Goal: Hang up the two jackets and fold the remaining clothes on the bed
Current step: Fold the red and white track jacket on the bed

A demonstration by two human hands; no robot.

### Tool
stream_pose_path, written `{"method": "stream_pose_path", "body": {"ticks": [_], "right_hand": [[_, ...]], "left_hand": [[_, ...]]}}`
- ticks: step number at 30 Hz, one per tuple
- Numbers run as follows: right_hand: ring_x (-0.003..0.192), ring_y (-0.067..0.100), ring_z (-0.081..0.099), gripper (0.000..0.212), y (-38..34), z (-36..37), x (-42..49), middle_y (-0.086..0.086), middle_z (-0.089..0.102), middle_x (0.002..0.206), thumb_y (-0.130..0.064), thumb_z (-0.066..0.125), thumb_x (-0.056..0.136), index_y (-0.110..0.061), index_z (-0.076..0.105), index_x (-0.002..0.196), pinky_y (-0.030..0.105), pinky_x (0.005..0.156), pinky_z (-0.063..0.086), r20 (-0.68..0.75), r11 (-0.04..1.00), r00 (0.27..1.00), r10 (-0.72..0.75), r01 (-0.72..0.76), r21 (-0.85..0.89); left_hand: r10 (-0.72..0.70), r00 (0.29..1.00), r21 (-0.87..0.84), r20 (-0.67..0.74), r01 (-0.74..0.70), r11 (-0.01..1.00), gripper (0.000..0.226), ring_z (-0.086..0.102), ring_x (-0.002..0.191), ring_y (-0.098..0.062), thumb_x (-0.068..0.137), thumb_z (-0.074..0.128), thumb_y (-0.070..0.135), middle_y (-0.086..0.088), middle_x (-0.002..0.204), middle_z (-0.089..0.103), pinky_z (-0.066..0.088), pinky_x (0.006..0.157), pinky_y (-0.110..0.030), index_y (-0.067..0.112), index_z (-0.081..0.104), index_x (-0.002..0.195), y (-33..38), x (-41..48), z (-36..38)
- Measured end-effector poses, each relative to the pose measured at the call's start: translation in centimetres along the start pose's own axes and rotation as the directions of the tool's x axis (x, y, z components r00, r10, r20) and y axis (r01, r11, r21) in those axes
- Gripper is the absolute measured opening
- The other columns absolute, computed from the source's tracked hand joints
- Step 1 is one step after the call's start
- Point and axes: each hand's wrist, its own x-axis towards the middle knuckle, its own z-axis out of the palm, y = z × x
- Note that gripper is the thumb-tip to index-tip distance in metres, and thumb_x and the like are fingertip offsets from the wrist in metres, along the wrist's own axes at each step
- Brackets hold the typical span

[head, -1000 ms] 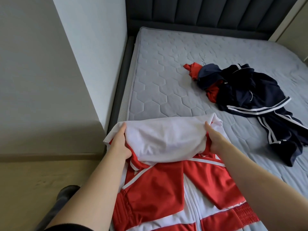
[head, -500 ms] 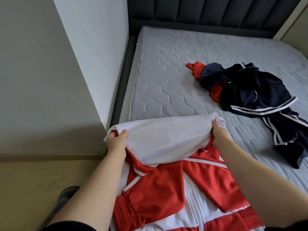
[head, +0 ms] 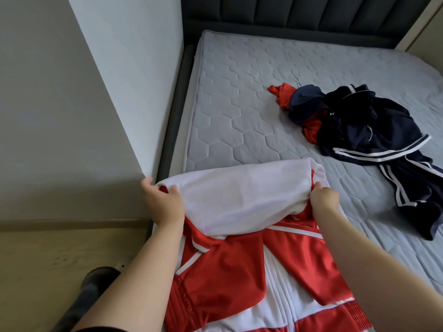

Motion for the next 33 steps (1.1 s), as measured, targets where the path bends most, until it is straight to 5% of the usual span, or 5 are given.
{"method": "stream_pose_path", "body": {"ticks": [4,7,17,23,33], "right_hand": [[0.106,0.039,0.057,0.053,1.0,-0.4,-0.7,0.025,0.061,0.114,-0.040,0.036,0.098,0.006,0.056,0.116,0.034,0.079,0.045,0.017,0.993,0.995,-0.094,0.095,-0.072],[0.090,0.035,0.055,0.037,2.2,0.1,-1.9,0.021,0.060,0.096,-0.026,0.038,0.098,0.005,0.057,0.105,0.030,0.071,0.035,0.037,0.972,0.983,-0.178,0.181,-0.147],[0.076,0.032,0.050,0.012,3.9,-0.8,-2.4,0.013,0.059,0.087,-0.015,0.037,0.096,-0.011,0.049,0.094,0.034,0.064,0.031,0.021,0.816,0.878,-0.478,0.453,-0.358],[0.131,0.035,0.039,0.047,3.3,1.5,-4.8,0.017,0.045,0.140,-0.021,0.041,0.091,-0.008,0.048,0.135,0.049,0.108,0.028,0.287,0.252,0.450,-0.846,0.811,-0.528],[0.144,0.022,0.010,0.049,4.7,1.5,-2.8,0.004,0.023,0.155,-0.022,0.033,0.094,-0.008,0.034,0.141,0.051,0.114,0.000,0.271,0.485,0.790,-0.551,0.567,-0.666]], "left_hand": [[0.676,0.674,0.197,0.299,-0.736,0.647,0.052,0.041,0.126,-0.039,0.085,0.060,0.012,-0.022,0.133,0.048,0.033,0.104,-0.048,0.002,0.046,0.134,2.5,-2.7,1.4],[0.458,0.388,0.257,0.799,-0.911,0.324,0.061,0.003,0.145,-0.029,0.096,0.035,0.042,-0.007,0.158,0.013,0.007,0.114,-0.051,0.024,0.015,0.151,1.7,-5.7,3.6],[0.165,0.502,0.465,0.849,-0.858,0.220,0.066,-0.018,0.144,-0.018,0.091,0.013,0.064,0.007,0.158,-0.015,-0.009,0.113,-0.048,0.037,-0.004,0.149,-4.3,-3.5,2.9],[0.287,0.465,0.425,0.837,-0.884,0.193,0.070,-0.017,0.144,-0.020,0.086,0.005,0.065,0.005,0.159,-0.010,-0.011,0.112,-0.051,0.038,-0.002,0.149,-3.0,-4.5,3.9],[0.295,0.538,0.483,0.790,-0.842,0.241,0.060,-0.010,0.145,-0.019,0.096,0.019,0.055,0.006,0.159,-0.001,-0.006,0.114,-0.049,0.032,0.009,0.150,-2.9,-2.5,3.2]]}}
